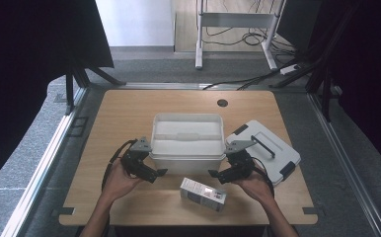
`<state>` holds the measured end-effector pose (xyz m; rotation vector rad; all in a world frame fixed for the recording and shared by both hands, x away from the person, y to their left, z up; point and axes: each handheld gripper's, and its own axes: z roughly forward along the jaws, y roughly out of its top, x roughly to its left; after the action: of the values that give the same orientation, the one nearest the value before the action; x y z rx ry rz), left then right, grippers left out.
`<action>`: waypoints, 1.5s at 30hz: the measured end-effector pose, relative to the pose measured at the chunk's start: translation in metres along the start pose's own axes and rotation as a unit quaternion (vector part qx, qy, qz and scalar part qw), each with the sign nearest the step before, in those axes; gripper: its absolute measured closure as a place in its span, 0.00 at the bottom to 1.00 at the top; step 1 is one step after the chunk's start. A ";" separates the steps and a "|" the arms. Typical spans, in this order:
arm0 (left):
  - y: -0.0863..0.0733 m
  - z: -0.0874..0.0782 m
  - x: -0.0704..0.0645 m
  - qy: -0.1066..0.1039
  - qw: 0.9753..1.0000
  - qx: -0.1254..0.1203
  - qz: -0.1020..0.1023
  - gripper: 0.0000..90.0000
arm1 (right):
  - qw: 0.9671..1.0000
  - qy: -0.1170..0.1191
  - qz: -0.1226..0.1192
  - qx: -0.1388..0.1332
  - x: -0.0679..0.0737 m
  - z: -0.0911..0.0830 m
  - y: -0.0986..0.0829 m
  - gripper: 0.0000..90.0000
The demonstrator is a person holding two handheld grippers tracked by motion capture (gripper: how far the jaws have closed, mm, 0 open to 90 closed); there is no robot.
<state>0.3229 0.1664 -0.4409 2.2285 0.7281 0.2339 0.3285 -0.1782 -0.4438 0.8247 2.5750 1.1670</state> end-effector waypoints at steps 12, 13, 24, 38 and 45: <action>-0.002 -0.016 -0.002 -0.008 0.998 0.043 0.043 0.00 | 1.000 -0.013 -0.008 0.006 0.007 -0.019 -0.008 0.07; -0.002 -0.016 -0.002 -0.008 0.998 0.043 0.043 0.00 | 1.000 -0.013 -0.008 0.006 0.007 -0.019 -0.008 0.07; -0.002 -0.042 0.039 0.004 0.995 0.075 0.069 0.01 | 0.997 -0.057 0.047 0.028 -0.014 -0.017 -0.059 0.00; 0.035 -0.066 0.061 -0.008 0.990 0.083 0.113 0.09 | 0.993 -0.087 0.070 0.037 -0.015 0.000 -0.099 0.00; 0.068 -0.069 0.063 -0.020 0.987 0.079 0.140 0.20 | 0.993 -0.093 0.062 0.032 -0.013 0.000 -0.101 0.00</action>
<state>0.3776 0.2077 -0.3482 2.4788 0.4218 0.2750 0.2984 -0.2390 -0.5192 1.0681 2.4501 0.9915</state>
